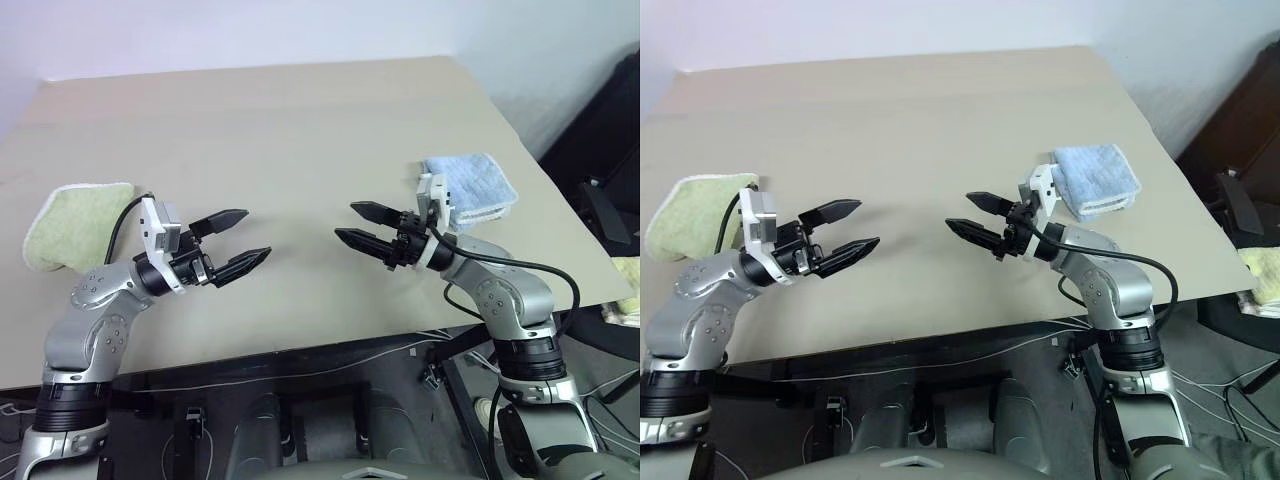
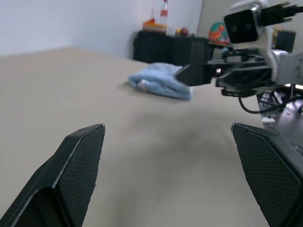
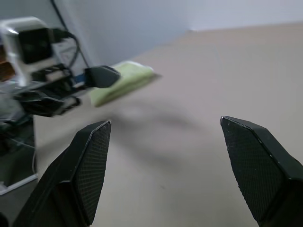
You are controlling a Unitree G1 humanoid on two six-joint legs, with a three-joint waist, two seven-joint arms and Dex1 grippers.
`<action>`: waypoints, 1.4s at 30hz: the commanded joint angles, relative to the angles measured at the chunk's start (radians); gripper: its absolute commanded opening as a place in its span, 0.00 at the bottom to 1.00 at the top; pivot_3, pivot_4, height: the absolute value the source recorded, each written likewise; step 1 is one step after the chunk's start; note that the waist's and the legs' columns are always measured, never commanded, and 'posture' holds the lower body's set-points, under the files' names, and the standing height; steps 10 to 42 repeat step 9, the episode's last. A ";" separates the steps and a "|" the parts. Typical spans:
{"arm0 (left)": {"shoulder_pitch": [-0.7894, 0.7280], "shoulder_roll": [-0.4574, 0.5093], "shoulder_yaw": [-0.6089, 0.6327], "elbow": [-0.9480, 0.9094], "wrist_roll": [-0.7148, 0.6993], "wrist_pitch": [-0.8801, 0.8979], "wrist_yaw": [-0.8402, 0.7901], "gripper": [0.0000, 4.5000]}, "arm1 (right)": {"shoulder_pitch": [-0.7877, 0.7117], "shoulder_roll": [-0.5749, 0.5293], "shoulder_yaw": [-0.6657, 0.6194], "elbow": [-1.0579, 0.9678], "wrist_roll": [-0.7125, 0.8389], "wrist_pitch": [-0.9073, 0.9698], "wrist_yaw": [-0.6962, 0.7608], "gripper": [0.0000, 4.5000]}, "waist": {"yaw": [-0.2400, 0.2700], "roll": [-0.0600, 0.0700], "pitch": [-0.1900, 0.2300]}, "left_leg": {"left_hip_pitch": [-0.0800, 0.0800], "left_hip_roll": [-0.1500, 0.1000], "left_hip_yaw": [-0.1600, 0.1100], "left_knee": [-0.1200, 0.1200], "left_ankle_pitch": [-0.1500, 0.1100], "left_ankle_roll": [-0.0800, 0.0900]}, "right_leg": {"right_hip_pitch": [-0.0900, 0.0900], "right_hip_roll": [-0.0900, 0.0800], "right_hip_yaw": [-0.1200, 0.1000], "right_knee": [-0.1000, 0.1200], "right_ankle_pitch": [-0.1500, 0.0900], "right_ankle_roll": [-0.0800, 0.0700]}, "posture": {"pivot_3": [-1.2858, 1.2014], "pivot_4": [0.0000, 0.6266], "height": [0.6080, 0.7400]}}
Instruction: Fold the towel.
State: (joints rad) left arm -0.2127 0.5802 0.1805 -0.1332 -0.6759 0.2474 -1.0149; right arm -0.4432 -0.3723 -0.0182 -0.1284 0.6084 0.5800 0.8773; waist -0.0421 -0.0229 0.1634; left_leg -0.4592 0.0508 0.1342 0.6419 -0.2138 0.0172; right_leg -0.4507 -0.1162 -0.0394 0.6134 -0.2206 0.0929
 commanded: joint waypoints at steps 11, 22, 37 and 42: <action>0.006 -0.037 0.004 0.010 0.054 -0.091 -0.014 1.00 | 0.006 -0.044 -0.008 -0.066 0.018 0.000 0.013 1.00 | 0.004 0.000 0.000 | 0.002 0.001 -0.004 0.007 -0.002 0.000 | 0.007 -0.001 -0.003 0.000 0.000 -0.001 | 0.52 0.24 1.00; 0.006 -0.037 0.004 0.010 0.054 -0.091 -0.014 1.00 | 0.006 -0.044 -0.008 -0.066 0.018 0.000 0.013 1.00 | 0.004 0.000 0.000 | 0.002 0.001 -0.004 0.007 -0.002 0.000 | 0.007 -0.001 -0.003 0.000 0.000 -0.001 | 0.52 0.24 1.00; 0.006 -0.037 0.004 0.010 0.054 -0.091 -0.014 1.00 | 0.006 -0.044 -0.008 -0.066 0.018 0.000 0.013 1.00 | 0.004 0.000 0.000 | 0.002 0.001 -0.004 0.007 -0.002 0.000 | 0.007 -0.001 -0.003 0.000 0.000 -0.001 | 0.52 0.24 1.00; 0.006 -0.037 0.004 0.010 0.054 -0.091 -0.014 1.00 | 0.006 -0.044 -0.008 -0.066 0.018 0.000 0.013 1.00 | 0.004 0.000 0.000 | 0.002 0.001 -0.004 0.007 -0.002 0.000 | 0.007 -0.001 -0.003 0.000 0.000 -0.001 | 0.52 0.24 1.00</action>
